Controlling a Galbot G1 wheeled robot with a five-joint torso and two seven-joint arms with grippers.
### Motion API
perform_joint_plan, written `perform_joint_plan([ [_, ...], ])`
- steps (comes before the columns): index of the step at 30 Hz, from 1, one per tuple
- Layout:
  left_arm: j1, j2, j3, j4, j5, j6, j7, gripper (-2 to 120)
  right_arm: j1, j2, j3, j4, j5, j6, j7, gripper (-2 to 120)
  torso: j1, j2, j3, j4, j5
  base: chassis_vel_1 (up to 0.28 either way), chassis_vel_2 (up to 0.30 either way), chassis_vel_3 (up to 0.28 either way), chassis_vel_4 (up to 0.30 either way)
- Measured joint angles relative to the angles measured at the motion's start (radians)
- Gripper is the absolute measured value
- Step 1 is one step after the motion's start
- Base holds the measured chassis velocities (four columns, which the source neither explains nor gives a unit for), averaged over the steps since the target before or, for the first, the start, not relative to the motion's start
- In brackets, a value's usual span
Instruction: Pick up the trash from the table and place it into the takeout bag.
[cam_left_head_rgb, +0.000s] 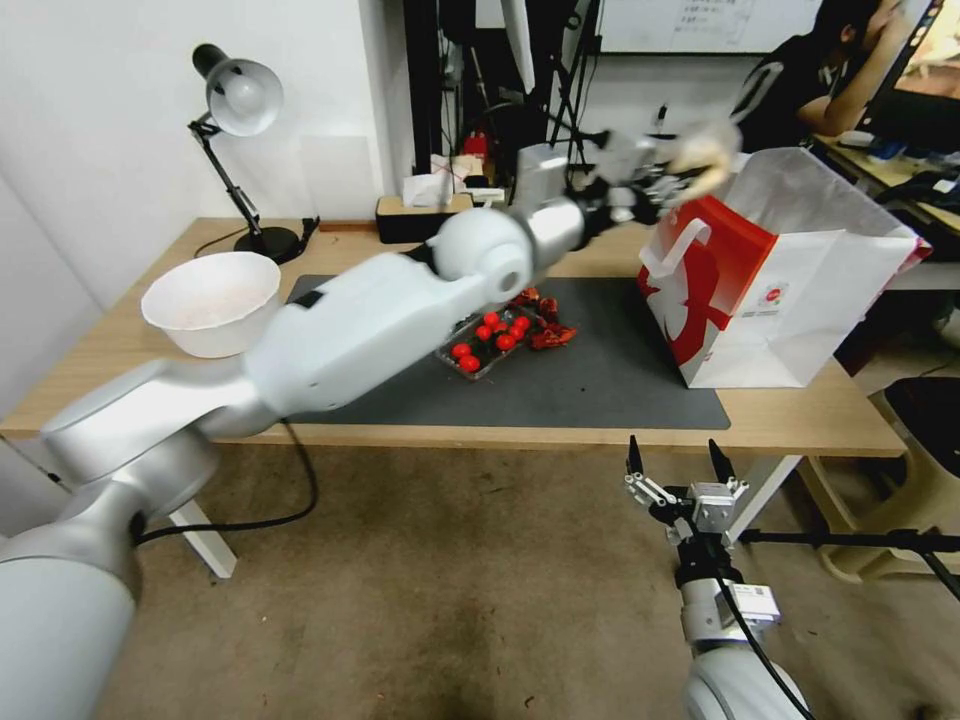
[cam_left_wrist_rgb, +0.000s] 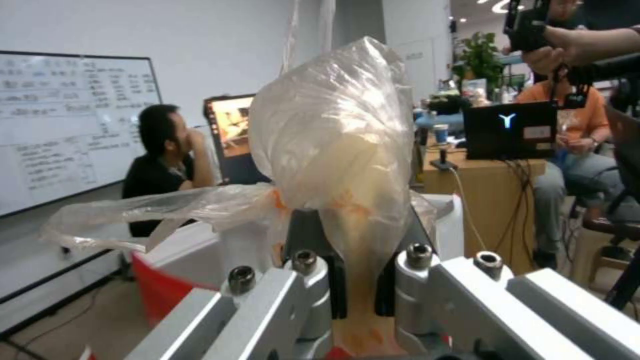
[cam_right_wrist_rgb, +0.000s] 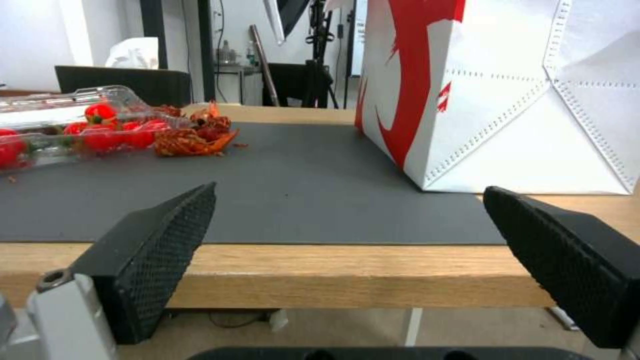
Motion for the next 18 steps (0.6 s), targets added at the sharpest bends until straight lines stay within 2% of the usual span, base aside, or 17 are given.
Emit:
perform_joint_plan([
  [2, -0.023, -0.059, 0.007, 0.079, 0.001, -0.003, 0.021, 5, 0.000, 0.000, 0.000, 0.000, 0.001, 0.001, 0.000, 100, 0.000, 0.000, 0.000, -0.0001, 0.0000, 0.000, 0.000, 0.000, 0.000],
  [4, -0.026, -0.072, 0.008, 0.095, 0.001, -0.003, 0.025, 5, 0.000, 0.000, 0.000, 0.000, 0.001, 0.001, 0.001, 100, 0.000, 0.000, 0.000, 0.0000, 0.0000, 0.000, 0.000, 0.000, 0.000],
  [5, -0.035, -0.104, 0.008, 0.133, 0.001, -0.004, 0.034, 5, 0.002, 0.000, 0.001, -0.002, 0.001, 0.001, 0.001, 100, 0.000, 0.000, 0.000, 0.0001, 0.0000, 0.000, 0.000, 0.000, 0.000],
  [8, -0.039, -0.122, 0.009, 0.157, 0.001, -0.005, 0.040, 5, 0.003, 0.000, 0.001, -0.004, 0.002, 0.002, 0.001, 100, 0.000, 0.000, 0.000, 0.0000, -0.0001, 0.000, 0.000, 0.000, 0.000],
  [9, -0.043, -0.150, 0.010, 0.196, 0.004, -0.006, 0.052, 5, 0.004, 0.000, 0.002, -0.006, 0.003, 0.002, 0.002, 100, 0.000, 0.000, 0.000, 0.0003, -0.0002, 0.000, 0.000, 0.000, 0.000],
  [18, -0.054, -0.224, 0.010, 0.282, 0.007, -0.010, 0.064, 5, 0.005, -0.001, 0.004, -0.011, 0.005, 0.005, 0.004, 100, 0.000, 0.000, 0.000, 0.0002, -0.0002, 0.000, 0.000, 0.000, 0.000],
])
